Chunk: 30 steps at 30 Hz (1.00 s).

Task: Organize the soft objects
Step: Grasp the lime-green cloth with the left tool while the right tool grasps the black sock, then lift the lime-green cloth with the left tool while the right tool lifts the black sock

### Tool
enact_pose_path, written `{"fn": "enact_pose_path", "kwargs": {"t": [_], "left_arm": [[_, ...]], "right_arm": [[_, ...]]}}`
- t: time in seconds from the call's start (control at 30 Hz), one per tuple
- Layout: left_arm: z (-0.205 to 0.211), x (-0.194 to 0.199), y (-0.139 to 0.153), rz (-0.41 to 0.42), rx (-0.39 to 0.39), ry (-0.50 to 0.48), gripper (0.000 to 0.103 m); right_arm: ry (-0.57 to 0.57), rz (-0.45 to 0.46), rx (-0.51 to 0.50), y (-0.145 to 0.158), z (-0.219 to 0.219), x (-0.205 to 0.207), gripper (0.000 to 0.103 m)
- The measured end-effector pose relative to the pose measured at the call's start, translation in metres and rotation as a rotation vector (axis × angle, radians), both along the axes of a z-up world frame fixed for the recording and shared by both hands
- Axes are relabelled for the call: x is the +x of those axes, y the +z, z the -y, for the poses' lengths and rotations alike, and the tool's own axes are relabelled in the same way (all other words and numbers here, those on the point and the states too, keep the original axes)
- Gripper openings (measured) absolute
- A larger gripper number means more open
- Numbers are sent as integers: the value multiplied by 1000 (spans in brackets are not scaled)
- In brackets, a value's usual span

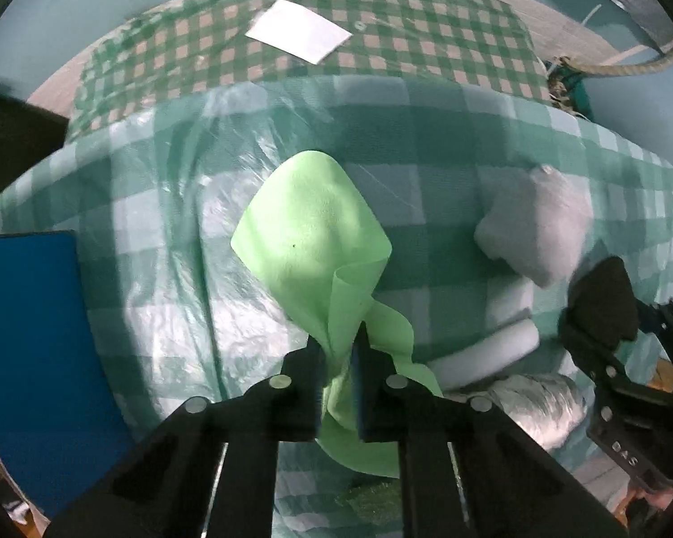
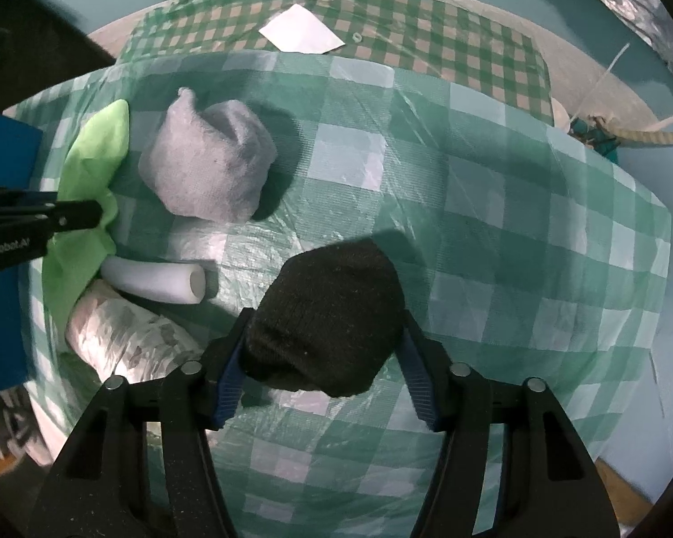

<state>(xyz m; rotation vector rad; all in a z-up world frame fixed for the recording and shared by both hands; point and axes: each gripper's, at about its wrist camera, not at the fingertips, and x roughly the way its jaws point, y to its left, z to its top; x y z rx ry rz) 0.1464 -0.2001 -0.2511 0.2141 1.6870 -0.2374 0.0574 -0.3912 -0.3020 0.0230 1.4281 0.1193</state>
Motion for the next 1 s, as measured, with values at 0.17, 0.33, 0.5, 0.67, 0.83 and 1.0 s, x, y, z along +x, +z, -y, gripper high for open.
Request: {"fn": "enact_pose_path", "kwargs": {"t": [0.17, 0.33, 0.5, 0.67, 0.83, 1.0], "left_arm": [[-1, -11, 6, 29, 3, -46, 7], [-7, -22, 19, 85, 26, -93, 7], [-17, -31, 33, 139, 33, -119, 7], [-29, -38, 44, 164, 40, -105, 7], [-36, -47, 60, 200, 33, -108, 7], [-42, -55, 73, 217, 22, -114, 7]], "right_arm": [[24, 24, -21, 4, -4, -3, 47], [38, 37, -24, 9, -5, -5, 38], [51, 41, -27, 11, -5, -9, 35], [59, 58, -29, 20, -5, -14, 35], [53, 73, -14, 34, -4, -17, 35], [71, 90, -10, 50, -7, -22, 35]]}}
